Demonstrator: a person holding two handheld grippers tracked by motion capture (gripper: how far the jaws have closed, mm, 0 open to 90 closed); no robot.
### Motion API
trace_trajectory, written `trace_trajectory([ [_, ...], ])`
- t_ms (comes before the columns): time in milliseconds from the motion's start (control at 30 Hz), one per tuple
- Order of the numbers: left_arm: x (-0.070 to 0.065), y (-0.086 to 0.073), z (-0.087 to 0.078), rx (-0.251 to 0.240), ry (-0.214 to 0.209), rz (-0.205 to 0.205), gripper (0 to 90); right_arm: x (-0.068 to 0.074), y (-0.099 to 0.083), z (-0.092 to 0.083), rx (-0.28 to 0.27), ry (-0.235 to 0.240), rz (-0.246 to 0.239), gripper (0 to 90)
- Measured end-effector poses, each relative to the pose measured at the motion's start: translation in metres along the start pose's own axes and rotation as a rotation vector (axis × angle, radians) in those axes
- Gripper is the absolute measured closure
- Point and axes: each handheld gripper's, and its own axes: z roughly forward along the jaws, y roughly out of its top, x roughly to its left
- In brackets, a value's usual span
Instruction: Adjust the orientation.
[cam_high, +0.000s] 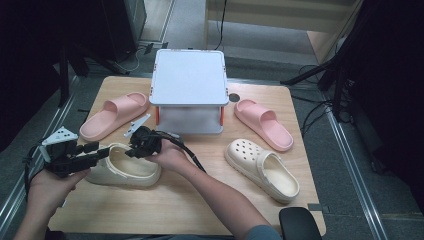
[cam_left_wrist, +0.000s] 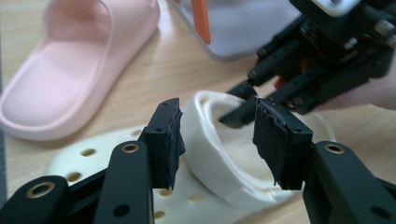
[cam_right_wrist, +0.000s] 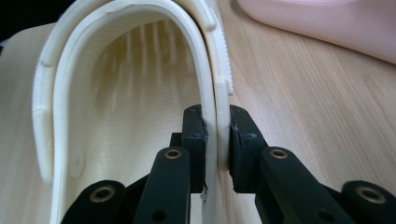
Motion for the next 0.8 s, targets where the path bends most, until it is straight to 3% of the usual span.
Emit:
trace_trajectory([
  [100, 0.0, 0.001, -0.003, -0.02, -0.001, -0.002, 51.2, 0.001, -0.001, -0.006, 0.001, 0.017, 0.019, 79.6],
  [200, -0.001, 0.002, -0.005, -0.028, 0.003, 0.005, 51.2, 0.001, -0.003, -0.017, -0.001, 0.011, 0.056, 79.7],
  [367, -0.002, 0.003, -0.005, -0.032, 0.003, 0.007, 51.3, 0.001, -0.008, -0.034, 0.001, 0.001, 0.073, 79.8],
  [400, -0.003, 0.004, -0.005, -0.036, 0.001, 0.008, 52.0, 0.003, -0.011, -0.046, -0.014, -0.012, 0.082, 79.9],
  [633, -0.008, 0.007, -0.002, -0.038, -0.019, 0.022, 53.8, 0.005, -0.028, -0.087, -0.059, -0.052, 0.114, 79.8],
  [800, -0.013, 0.01, 0.006, -0.024, -0.038, 0.038, 53.8, 0.007, -0.051, -0.118, -0.094, -0.104, 0.17, 79.8],
])
